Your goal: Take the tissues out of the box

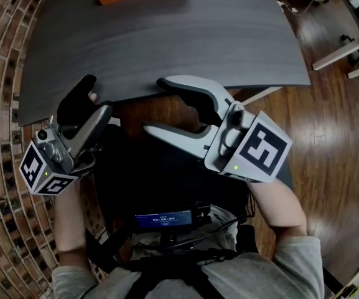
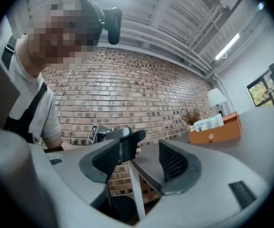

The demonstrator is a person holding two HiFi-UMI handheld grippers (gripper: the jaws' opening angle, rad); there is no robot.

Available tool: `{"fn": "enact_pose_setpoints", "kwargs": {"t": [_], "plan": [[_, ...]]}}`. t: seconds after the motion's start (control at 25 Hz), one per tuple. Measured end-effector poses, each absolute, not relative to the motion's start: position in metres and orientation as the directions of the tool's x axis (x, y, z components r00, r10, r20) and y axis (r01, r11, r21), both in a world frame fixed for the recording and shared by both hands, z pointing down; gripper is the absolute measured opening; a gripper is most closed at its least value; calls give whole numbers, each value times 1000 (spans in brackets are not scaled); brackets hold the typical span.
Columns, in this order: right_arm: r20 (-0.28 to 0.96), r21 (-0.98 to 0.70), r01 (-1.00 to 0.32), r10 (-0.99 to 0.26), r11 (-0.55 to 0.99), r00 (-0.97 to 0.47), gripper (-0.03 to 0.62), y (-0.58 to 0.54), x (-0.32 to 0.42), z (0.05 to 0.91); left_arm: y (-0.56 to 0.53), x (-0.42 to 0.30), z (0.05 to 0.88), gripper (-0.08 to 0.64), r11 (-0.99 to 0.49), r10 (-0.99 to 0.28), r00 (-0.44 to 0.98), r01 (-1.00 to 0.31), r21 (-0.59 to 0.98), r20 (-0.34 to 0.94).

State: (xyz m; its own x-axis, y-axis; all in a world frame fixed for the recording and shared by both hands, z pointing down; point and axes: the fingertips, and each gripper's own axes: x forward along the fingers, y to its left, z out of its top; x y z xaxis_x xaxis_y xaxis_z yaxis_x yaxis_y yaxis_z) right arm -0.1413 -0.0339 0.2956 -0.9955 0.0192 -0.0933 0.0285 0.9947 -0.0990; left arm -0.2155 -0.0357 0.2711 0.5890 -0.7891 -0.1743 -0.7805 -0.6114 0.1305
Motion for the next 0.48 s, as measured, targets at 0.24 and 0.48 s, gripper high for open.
{"fn": "enact_pose_setpoints", "kwargs": {"t": [0.24,0.48], "plan": [[-104,-110,29,17,993,-994,258,-35,-142,293,-69,-221,240,218,-620,-780,624,-780,-85,-43],[-126,-112,27,13,993,-992,258,-37,-143,291,-122,-231,224,218,-622,-780,620,-756,-204,82]]}}
